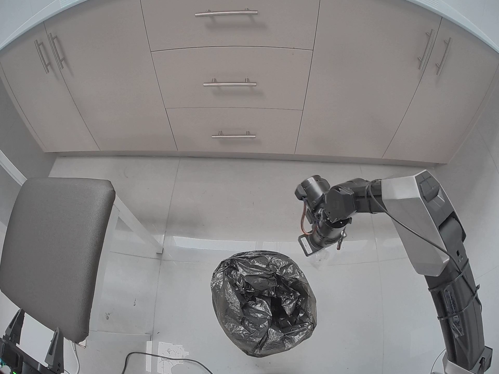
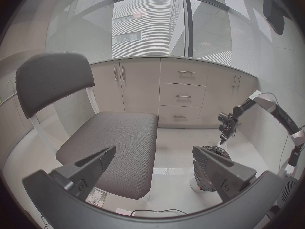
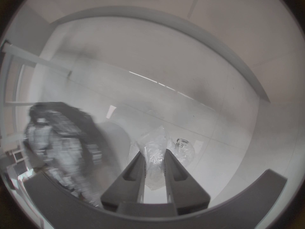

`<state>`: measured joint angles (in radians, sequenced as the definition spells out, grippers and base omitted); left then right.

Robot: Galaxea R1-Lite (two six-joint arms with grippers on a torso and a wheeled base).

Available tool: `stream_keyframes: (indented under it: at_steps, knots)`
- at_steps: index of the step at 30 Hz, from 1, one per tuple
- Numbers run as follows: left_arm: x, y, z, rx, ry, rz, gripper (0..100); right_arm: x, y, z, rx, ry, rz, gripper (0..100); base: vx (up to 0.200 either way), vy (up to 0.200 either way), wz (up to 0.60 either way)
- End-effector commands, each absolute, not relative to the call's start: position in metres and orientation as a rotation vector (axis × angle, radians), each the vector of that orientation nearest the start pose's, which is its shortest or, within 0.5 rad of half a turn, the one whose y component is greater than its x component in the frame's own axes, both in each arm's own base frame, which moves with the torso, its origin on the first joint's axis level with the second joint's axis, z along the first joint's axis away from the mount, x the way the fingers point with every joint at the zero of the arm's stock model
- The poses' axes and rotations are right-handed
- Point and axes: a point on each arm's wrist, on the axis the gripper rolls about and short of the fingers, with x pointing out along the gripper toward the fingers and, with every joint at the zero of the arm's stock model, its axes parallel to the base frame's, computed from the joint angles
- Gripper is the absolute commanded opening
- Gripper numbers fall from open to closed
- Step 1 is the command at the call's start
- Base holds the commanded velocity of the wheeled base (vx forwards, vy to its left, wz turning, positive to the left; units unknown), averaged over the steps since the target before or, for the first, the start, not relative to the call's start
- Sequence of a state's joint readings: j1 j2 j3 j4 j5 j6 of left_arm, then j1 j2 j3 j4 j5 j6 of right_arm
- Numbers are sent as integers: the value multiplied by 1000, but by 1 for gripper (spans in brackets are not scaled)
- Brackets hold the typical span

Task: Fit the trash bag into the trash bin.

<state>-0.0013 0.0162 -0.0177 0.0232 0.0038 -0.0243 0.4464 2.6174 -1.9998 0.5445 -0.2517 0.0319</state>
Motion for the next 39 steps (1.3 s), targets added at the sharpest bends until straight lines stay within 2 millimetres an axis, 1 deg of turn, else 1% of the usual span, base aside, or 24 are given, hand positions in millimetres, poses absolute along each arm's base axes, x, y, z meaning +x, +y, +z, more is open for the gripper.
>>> stream_keyframes:
  at_steps: [1,3,4,5,6,7,9,14,16,18,19,23,25,26,27,32,33,34,39]
  knots:
    - [-23,0,75,-23,17,5,100,408,244,81,-390,993,254,0,0,0,0]
    - [-23,0,75,-23,17,5,100,408,244,81,-390,993,254,0,0,0,0]
    - [-23,0,75,12,17,0,100,385,273,82,-440,1002,320,0,0,0,0]
    - [-23,0,75,15,18,-2,100,376,285,80,-467,1001,341,0,0,0,0]
    - [-23,0,75,15,18,-2,100,375,286,79,-470,1001,342,0,0,0,0]
    - [-23,0,75,14,17,-3,100,368,296,77,-507,992,346,0,0,0,0]
    - [-23,0,75,14,17,-3,100,363,304,72,-549,987,362,0,0,0,0]
    - [-23,0,75,14,17,-3,100,348,320,70,-595,986,407,0,0,0,0]
    - [-23,0,75,14,17,-5,100,344,322,70,-607,996,414,0,0,0,0]
    - [-23,0,75,12,15,-5,100,333,326,67,-645,1036,429,0,0,0,0]
    - [-23,0,75,12,15,-5,100,332,327,66,-648,1037,429,0,0,0,0]
    - [-23,0,75,12,15,-5,100,324,336,53,-683,1059,445,0,0,0,0]
    - [-23,0,75,12,15,-5,100,324,338,47,-691,1065,447,0,0,0,0]
    - [-23,0,75,12,15,-5,100,324,338,47,-691,1065,447,0,0,0,0]
    - [-23,0,75,12,15,-5,100,324,339,39,-700,1078,447,0,0,0,0]
    - [-23,0,75,12,17,-5,100,323,342,23,-721,1103,448,0,0,0,0]
    - [-23,0,75,12,17,-5,100,323,342,23,-721,1103,448,0,0,0,0]
    - [-23,0,75,12,15,-5,100,322,344,17,-729,1113,451,0,0,0,0]
    - [-23,0,75,12,17,-5,100,321,345,5,-740,1130,450,0,0,0,0]
